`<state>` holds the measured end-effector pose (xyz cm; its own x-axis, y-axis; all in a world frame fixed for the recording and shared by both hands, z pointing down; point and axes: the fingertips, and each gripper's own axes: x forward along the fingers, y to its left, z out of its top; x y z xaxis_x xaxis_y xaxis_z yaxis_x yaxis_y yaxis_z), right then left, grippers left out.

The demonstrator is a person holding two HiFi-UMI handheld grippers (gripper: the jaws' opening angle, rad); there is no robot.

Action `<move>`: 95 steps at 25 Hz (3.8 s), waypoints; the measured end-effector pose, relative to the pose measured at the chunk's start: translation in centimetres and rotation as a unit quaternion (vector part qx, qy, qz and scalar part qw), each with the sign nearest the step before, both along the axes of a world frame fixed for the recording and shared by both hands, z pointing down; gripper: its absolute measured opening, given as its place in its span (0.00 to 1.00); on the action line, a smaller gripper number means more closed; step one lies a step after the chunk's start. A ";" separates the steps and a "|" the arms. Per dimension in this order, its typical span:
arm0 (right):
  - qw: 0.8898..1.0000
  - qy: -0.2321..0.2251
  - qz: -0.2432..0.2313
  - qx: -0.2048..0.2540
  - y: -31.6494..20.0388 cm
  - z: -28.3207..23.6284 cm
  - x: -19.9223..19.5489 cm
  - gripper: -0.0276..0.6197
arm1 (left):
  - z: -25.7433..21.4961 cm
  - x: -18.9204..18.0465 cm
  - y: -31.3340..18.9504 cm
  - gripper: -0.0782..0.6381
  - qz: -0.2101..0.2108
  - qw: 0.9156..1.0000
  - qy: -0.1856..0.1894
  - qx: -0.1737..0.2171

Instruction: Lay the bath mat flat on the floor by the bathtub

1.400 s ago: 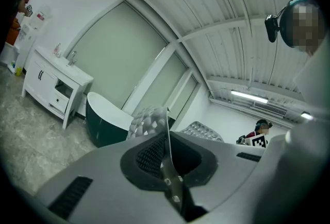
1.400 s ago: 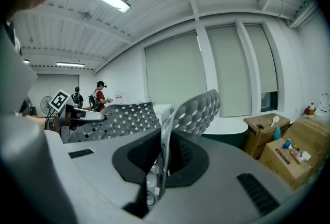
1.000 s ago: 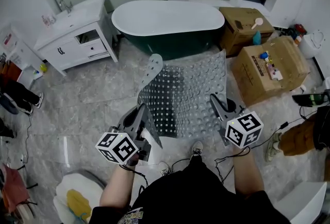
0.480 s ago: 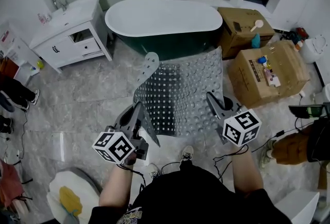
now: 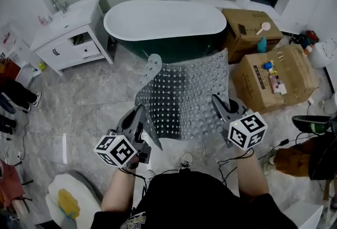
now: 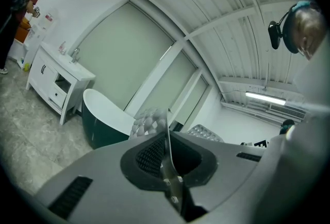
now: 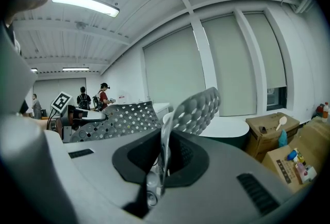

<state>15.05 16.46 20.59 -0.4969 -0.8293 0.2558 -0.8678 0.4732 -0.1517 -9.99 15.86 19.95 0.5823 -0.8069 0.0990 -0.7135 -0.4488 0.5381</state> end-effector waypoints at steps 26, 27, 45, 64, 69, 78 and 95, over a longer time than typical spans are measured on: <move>1.000 -0.016 0.010 -0.002 -5.0 0.0 6.8 0.09 | 0.0 6.8 -6.6 0.15 0.019 1.000 0.013 -0.020; 1.000 -0.016 0.012 -0.002 -5.4 0.1 6.7 0.09 | 0.1 6.7 -7.1 0.15 0.021 0.999 0.014 -0.021; 0.999 -0.001 0.045 -0.021 -22.1 0.5 1.2 0.09 | 1.5 0.5 -25.0 0.15 0.043 0.999 0.023 -0.024; 0.998 -0.003 0.046 -0.040 -38.1 3.3 -8.7 0.09 | 2.9 -10.7 -40.1 0.15 0.025 0.999 0.008 -0.020; 0.999 -0.004 0.039 -0.030 -40.4 3.5 -10.9 0.09 | 3.0 -13.2 -42.0 0.15 0.017 1.000 -0.005 -0.014; 0.999 0.006 0.031 -0.030 -42.4 4.0 -11.6 0.09 | 3.1 -14.7 -43.4 0.15 -0.001 1.000 -0.008 -0.005; 1.000 0.020 -0.007 -0.021 -45.4 6.2 -1.7 0.09 | 3.5 -4.7 -44.5 0.15 -0.053 0.998 -0.025 -0.003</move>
<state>13.32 -28.90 26.77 -0.4976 -0.8103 0.3095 -0.8666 0.4796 -0.1377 -14.74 -28.67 23.49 0.4882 -0.8630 0.1300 -0.7826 -0.3670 0.5029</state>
